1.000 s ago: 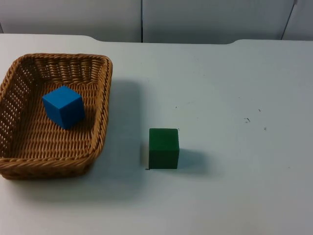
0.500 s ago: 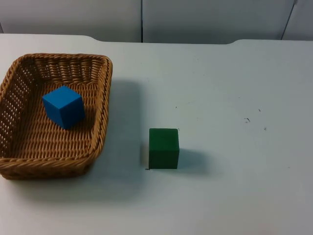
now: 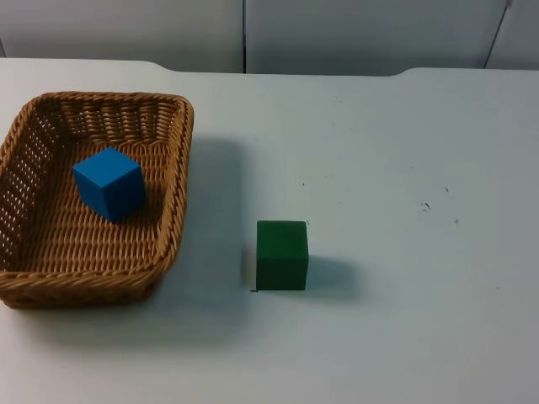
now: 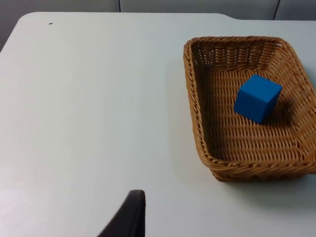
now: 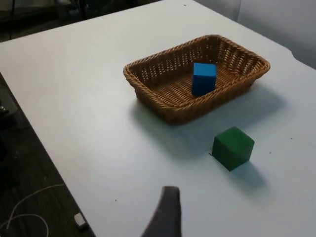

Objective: Pick up the basket with the left hand and place the blue cube into the basket with the right hand.

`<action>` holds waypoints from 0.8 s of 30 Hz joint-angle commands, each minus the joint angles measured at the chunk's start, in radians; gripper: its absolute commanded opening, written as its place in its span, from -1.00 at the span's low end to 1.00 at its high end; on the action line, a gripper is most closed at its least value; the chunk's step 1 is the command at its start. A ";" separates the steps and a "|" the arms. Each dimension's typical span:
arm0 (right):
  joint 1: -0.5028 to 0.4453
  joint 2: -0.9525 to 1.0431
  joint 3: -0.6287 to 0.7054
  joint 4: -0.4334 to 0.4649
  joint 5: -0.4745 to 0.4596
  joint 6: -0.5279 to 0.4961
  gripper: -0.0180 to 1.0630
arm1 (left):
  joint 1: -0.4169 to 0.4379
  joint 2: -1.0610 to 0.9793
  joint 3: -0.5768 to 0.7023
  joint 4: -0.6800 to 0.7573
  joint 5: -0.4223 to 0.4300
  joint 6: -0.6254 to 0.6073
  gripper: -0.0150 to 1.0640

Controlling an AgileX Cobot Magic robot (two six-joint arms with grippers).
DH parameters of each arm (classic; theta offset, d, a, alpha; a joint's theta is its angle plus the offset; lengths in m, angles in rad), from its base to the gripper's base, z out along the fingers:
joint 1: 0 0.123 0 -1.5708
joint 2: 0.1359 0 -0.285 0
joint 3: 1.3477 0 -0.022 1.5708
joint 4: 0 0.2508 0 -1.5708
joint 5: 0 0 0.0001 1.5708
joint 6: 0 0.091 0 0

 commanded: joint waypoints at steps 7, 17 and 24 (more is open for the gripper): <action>0.004 -0.122 0.005 0.000 0.159 0.006 0.42 | -0.007 -0.005 0.002 0.001 -0.011 -0.007 0.98; 0.004 -0.122 0.052 -0.033 0.165 0.052 0.42 | -0.003 -0.005 0.002 0.001 -0.011 -0.007 0.98; 0.004 -0.122 0.069 -0.062 0.142 0.079 0.42 | -0.003 -0.005 0.002 0.001 -0.011 -0.007 0.98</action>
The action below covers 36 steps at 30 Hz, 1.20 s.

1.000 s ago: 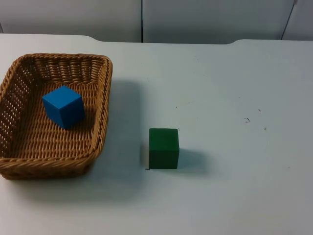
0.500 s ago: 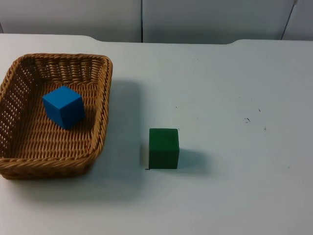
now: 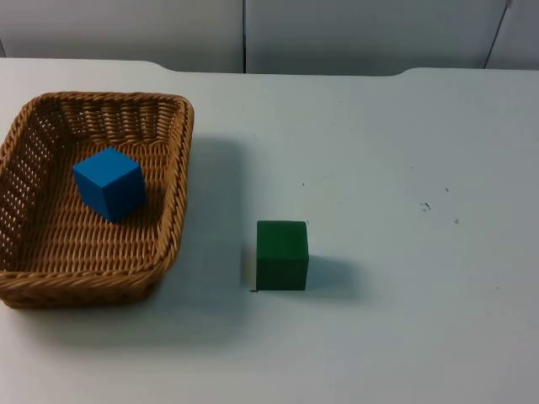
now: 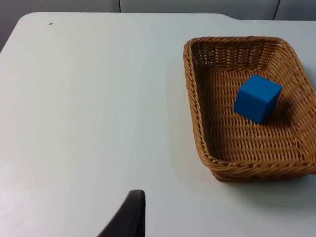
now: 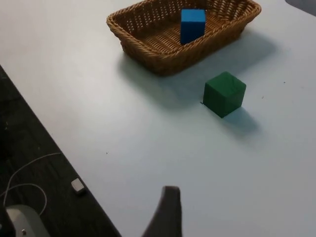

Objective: Pick up the basket with the left hand and place the blue cube into the basket with the right hand.

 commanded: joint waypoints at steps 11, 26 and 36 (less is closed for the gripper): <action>0.001 -0.004 0.007 -0.025 -0.017 0.028 0.77 | -0.003 -0.005 0.002 0.001 -0.011 -0.007 0.98; 0.001 -0.004 0.004 -0.025 -0.017 0.028 0.98 | -0.003 -0.005 0.002 0.001 -0.011 -0.007 0.98; -0.037 -0.004 0.004 -0.025 -0.017 0.028 0.98 | -0.003 -0.005 0.002 0.001 -0.011 -0.007 0.98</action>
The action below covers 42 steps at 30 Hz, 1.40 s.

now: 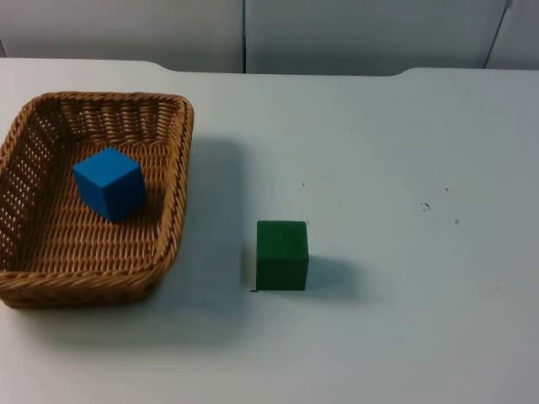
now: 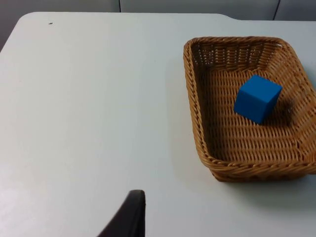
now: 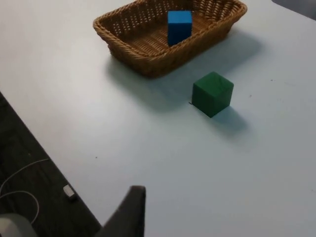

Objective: Pick up the basket with the left hand and place the blue cube into the basket with the right hand.

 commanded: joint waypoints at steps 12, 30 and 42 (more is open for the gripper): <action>-0.396 -0.004 0.004 -0.004 -0.014 0.002 0.98 | -0.003 -0.005 0.002 0.001 -0.011 -0.005 0.98; -0.901 -0.004 0.004 -0.004 -0.015 0.002 0.98 | -0.003 -0.005 0.002 0.001 -0.011 -0.005 0.98; -0.945 -0.004 0.004 -0.004 -0.015 0.002 0.98 | -0.003 -0.005 0.002 0.001 -0.011 -0.005 0.98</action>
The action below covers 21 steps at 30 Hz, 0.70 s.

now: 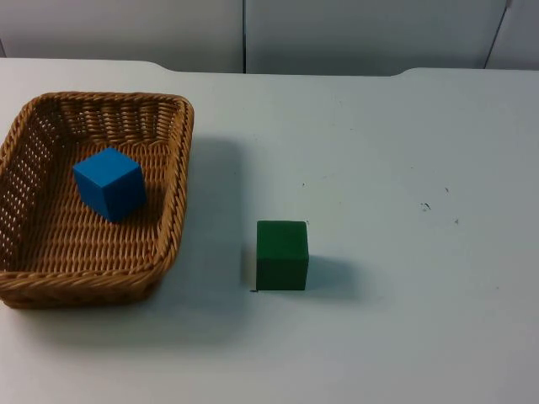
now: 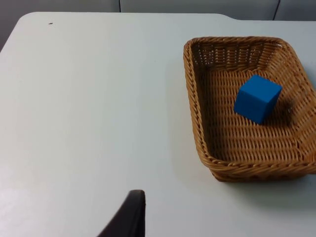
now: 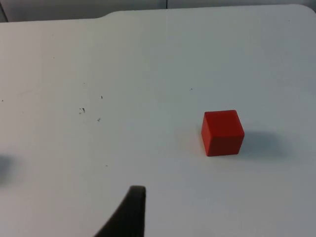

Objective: Pick up the basket with the left hand and place the blue cube into the basket with the right hand.

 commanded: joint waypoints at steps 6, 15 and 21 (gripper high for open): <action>-0.005 -0.004 0.004 -0.004 -0.015 0.002 0.98 | -0.004 -0.005 0.002 0.001 -0.011 -0.005 0.98; -0.005 -0.004 0.004 -0.004 -0.015 0.002 0.98 | -0.004 -0.005 0.002 0.001 -0.011 -0.005 0.98; -0.005 -0.004 0.004 -0.004 -0.015 0.002 0.98 | -0.026 -0.005 0.002 0.001 -0.011 -0.005 0.98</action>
